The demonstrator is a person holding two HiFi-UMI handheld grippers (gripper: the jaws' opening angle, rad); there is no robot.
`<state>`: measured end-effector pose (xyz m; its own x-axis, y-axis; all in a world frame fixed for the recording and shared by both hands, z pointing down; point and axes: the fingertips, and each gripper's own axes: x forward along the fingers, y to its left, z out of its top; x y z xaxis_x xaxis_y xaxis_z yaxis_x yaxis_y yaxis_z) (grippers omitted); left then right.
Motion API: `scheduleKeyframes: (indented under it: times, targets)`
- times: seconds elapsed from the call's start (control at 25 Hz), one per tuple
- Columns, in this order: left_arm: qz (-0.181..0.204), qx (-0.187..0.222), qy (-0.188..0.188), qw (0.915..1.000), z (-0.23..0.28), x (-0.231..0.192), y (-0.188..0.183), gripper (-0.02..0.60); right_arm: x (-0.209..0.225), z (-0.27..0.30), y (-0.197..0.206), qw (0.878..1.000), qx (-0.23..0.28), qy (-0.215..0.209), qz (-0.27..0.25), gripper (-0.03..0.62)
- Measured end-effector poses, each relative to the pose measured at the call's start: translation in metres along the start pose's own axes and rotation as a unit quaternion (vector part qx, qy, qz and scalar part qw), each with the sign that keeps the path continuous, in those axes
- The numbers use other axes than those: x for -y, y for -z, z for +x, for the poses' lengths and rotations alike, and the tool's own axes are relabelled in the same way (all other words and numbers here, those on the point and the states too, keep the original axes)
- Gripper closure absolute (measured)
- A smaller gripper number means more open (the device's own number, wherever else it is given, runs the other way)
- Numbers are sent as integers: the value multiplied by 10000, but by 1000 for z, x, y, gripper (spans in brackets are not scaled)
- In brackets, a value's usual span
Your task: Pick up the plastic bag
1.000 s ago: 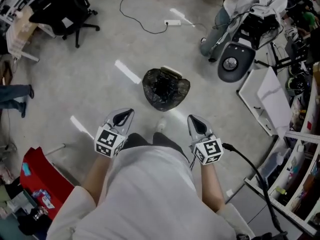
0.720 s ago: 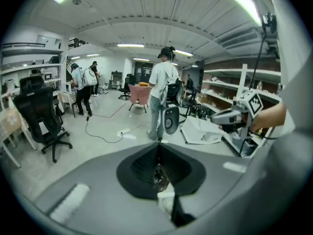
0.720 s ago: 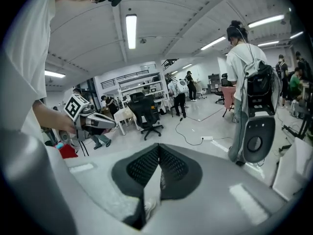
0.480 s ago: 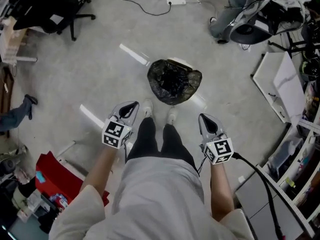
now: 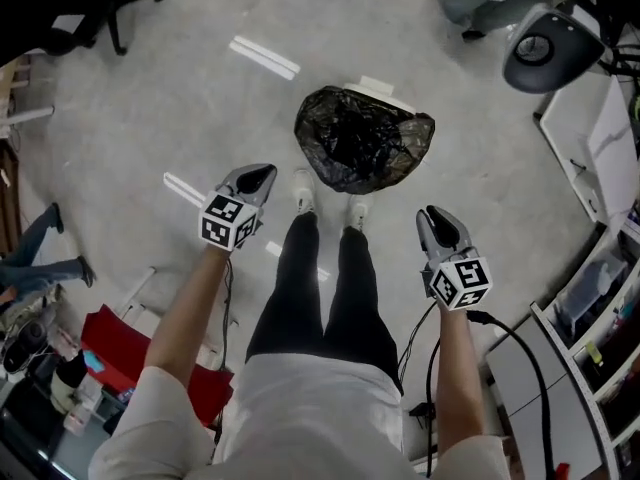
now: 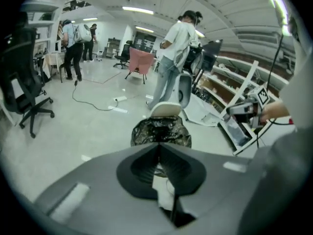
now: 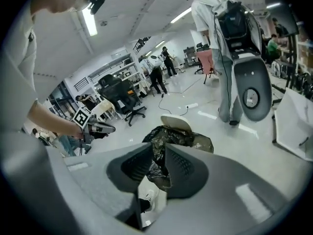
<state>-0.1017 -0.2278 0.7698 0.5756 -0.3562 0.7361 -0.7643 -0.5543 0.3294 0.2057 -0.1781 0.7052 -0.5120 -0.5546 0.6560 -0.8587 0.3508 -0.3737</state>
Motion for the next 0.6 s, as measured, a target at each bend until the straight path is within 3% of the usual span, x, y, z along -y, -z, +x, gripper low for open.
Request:
scheduleKeyframes:
  times: [0.08, 0.16, 0.28, 0.4, 0.48, 0.6]
  targets:
    - [-263, -162, 110, 9995, 28, -21, 17, 562, 22, 26, 15, 9998, -98, 51, 155, 499]
    - [-784, -239, 271, 9963, 54, -43, 31, 514, 44, 52, 30, 9992, -197, 96, 332, 488]
    - [-1741, -186, 524, 9831, 92, -78, 49, 468, 75, 90, 57, 9975, -366, 113, 602, 464]
    - [-2739, 41, 679, 9594, 128, -116, 71, 425, 106, 124, 89, 9944, -485, 174, 924, 420]
    - [-3375, 258, 925, 9364, 153, -136, 85, 408, 130, 144, 106, 9908, -424, 272, 1252, 395]
    - [-3890, 443, 1548, 9071, 183, -142, 104, 362, 158, 165, 130, 9790, -240, 365, 1989, 310]
